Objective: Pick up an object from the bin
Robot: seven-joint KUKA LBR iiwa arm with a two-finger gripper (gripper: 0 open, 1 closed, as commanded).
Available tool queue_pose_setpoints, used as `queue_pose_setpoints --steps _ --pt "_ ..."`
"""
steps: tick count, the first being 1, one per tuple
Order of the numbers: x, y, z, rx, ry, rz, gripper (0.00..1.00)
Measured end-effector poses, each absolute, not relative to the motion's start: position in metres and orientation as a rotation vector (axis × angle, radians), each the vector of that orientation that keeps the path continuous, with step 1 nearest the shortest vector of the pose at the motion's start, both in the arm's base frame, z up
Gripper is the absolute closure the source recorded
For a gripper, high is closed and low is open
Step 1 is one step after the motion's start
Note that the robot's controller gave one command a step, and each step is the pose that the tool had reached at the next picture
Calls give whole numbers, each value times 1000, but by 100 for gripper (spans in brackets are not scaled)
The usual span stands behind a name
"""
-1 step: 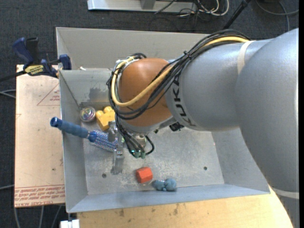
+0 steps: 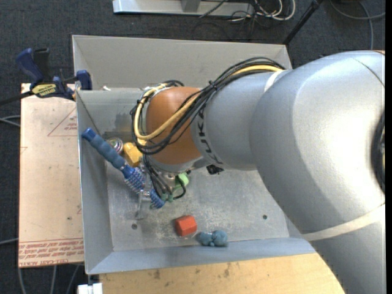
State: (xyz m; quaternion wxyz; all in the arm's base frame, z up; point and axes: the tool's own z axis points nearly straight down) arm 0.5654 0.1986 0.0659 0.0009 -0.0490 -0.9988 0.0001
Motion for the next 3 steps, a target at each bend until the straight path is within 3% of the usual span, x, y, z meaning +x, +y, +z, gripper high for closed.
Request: queue_pose_setpoints --steps 1,2,3 --pt "566 199 66 -154 -3138 -3 0" --pt "550 172 70 -345 -3122 -2 0" --pt "530 189 69 -652 -3072 0 0"
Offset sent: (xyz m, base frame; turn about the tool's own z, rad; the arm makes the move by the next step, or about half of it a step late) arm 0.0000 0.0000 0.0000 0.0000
